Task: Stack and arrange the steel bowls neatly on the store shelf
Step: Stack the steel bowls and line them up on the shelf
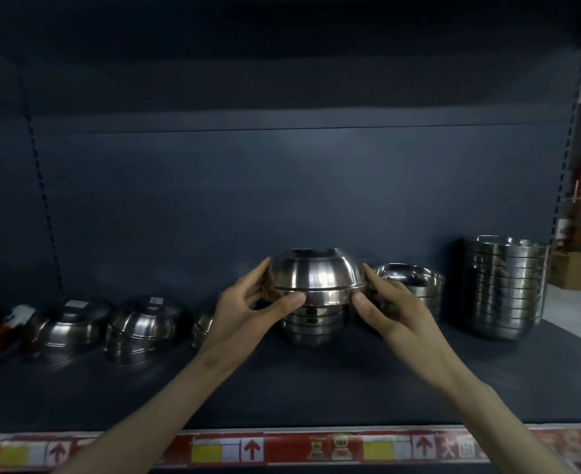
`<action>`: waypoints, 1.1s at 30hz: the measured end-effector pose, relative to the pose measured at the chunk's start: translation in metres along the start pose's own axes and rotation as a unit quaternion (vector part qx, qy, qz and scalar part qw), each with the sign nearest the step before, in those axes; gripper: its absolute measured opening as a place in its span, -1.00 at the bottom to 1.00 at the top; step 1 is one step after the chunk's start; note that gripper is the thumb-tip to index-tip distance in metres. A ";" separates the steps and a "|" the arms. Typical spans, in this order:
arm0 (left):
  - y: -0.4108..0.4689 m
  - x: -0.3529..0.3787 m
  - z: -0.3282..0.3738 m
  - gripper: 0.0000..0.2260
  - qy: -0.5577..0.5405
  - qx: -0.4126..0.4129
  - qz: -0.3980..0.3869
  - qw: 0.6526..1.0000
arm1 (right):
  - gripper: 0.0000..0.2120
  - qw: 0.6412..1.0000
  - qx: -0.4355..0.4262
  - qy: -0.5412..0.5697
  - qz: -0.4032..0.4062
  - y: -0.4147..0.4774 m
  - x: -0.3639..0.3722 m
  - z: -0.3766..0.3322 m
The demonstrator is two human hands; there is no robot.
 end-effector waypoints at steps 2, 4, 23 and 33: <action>0.000 0.001 0.000 -0.52 -0.006 -0.002 -0.007 1.000 | -0.30 1.000 0.002 0.023 0.010 -0.002 -0.004 0.000; -0.001 0.003 -0.001 -0.49 -0.014 -0.005 -0.014 1.000 | -0.31 0.999 0.004 0.035 0.017 -0.004 -0.007 0.001; -0.031 0.020 0.011 -0.04 0.210 0.121 -0.013 0.970 | -0.55 0.952 0.131 0.265 0.080 0.002 -0.022 -0.015; -0.028 0.022 0.004 0.11 0.286 0.158 0.011 0.945 | -0.45 0.940 0.185 0.287 0.022 0.002 -0.018 -0.010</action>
Point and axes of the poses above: each hand's wrist, its own y-axis towards the middle knuckle, its own x-axis out of the palm, z = x × y, the point moved 5 cm from there along y, towards the middle knuckle, and after that the axes turned 14 degrees about -x, right-handed, at the moved point
